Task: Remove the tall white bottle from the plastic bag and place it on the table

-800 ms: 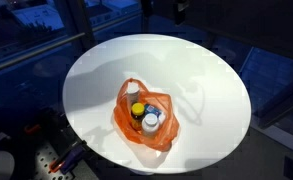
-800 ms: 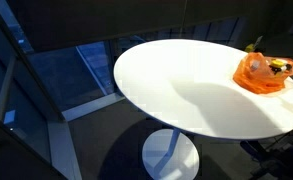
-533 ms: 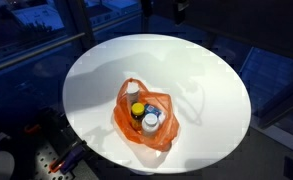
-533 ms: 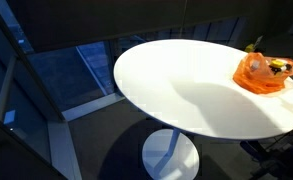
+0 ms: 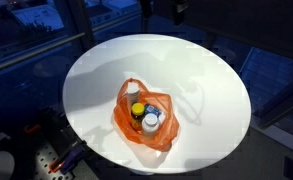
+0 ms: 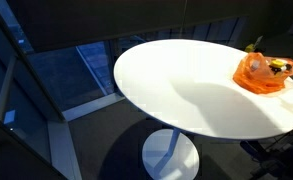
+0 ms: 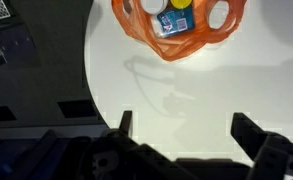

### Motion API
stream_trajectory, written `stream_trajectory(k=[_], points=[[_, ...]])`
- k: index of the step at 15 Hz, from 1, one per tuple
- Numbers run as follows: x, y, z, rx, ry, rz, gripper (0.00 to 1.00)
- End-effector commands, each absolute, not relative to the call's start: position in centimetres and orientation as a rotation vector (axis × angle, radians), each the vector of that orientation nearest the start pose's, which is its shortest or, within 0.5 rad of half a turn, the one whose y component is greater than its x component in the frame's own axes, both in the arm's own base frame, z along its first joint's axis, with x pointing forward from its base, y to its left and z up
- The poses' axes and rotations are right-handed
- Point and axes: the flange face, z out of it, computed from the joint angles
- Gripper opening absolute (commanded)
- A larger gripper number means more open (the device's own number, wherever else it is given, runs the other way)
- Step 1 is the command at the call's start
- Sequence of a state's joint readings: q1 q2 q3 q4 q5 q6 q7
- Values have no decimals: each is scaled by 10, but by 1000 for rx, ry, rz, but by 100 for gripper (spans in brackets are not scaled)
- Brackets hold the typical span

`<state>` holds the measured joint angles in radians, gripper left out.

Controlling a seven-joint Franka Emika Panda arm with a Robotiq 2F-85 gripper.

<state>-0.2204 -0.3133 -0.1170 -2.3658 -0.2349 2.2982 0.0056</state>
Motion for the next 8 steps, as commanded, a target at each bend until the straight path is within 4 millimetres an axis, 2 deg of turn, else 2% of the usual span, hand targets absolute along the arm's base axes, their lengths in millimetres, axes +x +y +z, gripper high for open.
stream_trajectory(k=[1, 6, 8], points=[[443, -159, 461, -3301, 349, -295, 100], [445, -160, 423, -3310, 349, -114, 100], [446, -161, 402, -3307, 317, -47, 100]])
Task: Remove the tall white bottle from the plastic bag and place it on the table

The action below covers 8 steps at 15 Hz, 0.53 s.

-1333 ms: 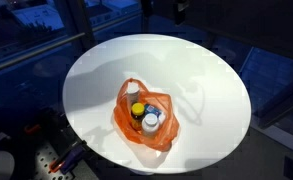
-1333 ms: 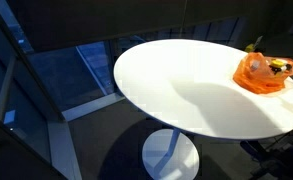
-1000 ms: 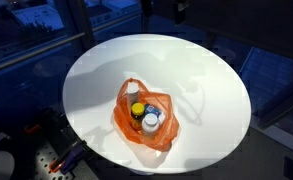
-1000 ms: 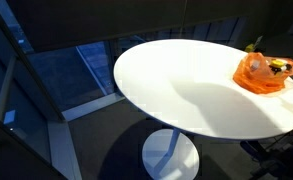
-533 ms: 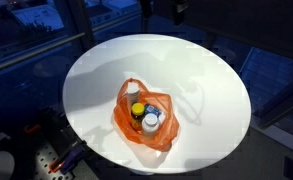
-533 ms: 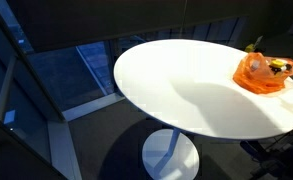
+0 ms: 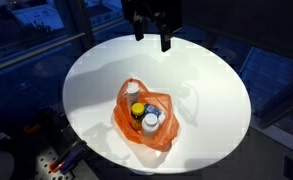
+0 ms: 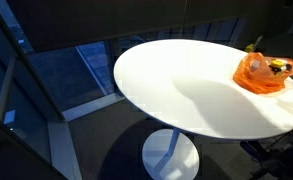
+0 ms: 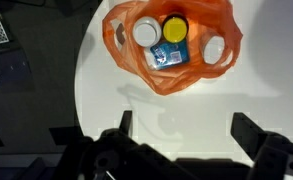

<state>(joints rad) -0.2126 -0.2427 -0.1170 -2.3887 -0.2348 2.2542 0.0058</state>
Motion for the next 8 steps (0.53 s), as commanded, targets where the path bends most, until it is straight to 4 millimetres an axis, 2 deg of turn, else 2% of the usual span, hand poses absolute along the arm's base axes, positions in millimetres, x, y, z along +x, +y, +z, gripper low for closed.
stream_trajectory(k=[1, 8], points=[[447, -161, 391, -3305, 303, -26, 100], [442, -161, 319, -3268, 282, 117, 100]])
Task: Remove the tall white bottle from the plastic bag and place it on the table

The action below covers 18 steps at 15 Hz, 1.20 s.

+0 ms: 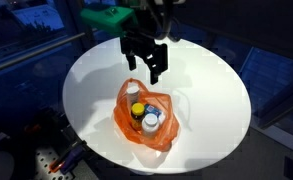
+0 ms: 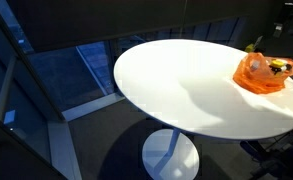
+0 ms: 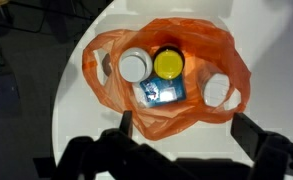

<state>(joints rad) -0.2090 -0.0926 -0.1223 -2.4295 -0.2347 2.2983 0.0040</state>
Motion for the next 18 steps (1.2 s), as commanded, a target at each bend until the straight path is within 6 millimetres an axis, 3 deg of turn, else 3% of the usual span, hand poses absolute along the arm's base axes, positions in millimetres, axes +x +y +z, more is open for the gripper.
stream_trajectory(k=[1, 8, 18], points=[[441, -161, 310, -3260, 282, 130, 100], [437, -165, 265, -3222, 320, 193, 100], [446, -136, 256, -3222, 247, 166, 100]])
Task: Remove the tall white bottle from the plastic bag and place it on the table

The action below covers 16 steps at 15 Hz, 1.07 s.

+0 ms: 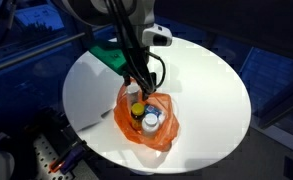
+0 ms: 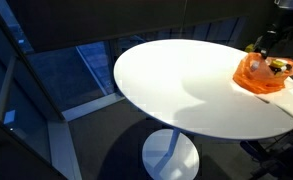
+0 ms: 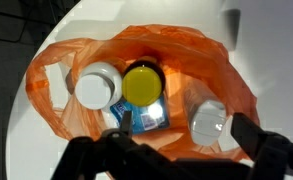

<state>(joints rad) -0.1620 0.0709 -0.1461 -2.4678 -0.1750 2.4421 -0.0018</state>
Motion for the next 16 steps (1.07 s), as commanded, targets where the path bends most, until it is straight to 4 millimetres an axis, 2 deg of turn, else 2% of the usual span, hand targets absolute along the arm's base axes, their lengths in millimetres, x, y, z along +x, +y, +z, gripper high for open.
stream_trajectory(k=[1, 9, 11, 12, 13, 16], points=[[447, -134, 255, -3225, 238, 165, 100], [452, -121, 235, -3254, 188, 173, 100], [453, -119, 229, -3260, 173, 173, 82], [454, -119, 227, -3261, 170, 175, 66], [454, -118, 226, -3261, 167, 174, 56], [455, -119, 233, -3262, 176, 171, 34]])
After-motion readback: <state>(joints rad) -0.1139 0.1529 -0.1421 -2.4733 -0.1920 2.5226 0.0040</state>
